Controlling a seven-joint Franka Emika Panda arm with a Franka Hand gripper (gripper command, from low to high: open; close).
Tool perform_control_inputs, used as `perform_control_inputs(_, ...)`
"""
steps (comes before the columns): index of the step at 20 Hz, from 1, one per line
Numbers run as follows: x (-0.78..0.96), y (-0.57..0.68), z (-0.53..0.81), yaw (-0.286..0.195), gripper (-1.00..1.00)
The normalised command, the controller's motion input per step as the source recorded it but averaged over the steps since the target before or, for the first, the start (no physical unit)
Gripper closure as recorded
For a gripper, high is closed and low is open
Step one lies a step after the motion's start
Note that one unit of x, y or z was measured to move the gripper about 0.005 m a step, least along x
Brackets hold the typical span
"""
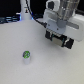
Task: Open the kcup holder, insert the kcup into the holder, and close the kcup holder
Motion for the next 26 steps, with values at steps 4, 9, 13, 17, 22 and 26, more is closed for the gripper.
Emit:
perform_control_inputs(4, 0.28, -0.37, 0.33, -0.138, -1.00)
perform_control_inputs(9, 0.18, -0.59, 0.33, -0.183, -1.00)
perform_control_inputs(13, 0.11, -0.63, 0.25, -0.213, -1.00)
perform_control_inputs(17, 0.05, -0.57, 0.19, -0.241, -1.00)
perform_control_inputs(22, -0.03, -0.48, 0.07, -0.280, -1.00)
perform_control_inputs(26, -0.11, -0.38, 0.01, -0.315, -1.00)
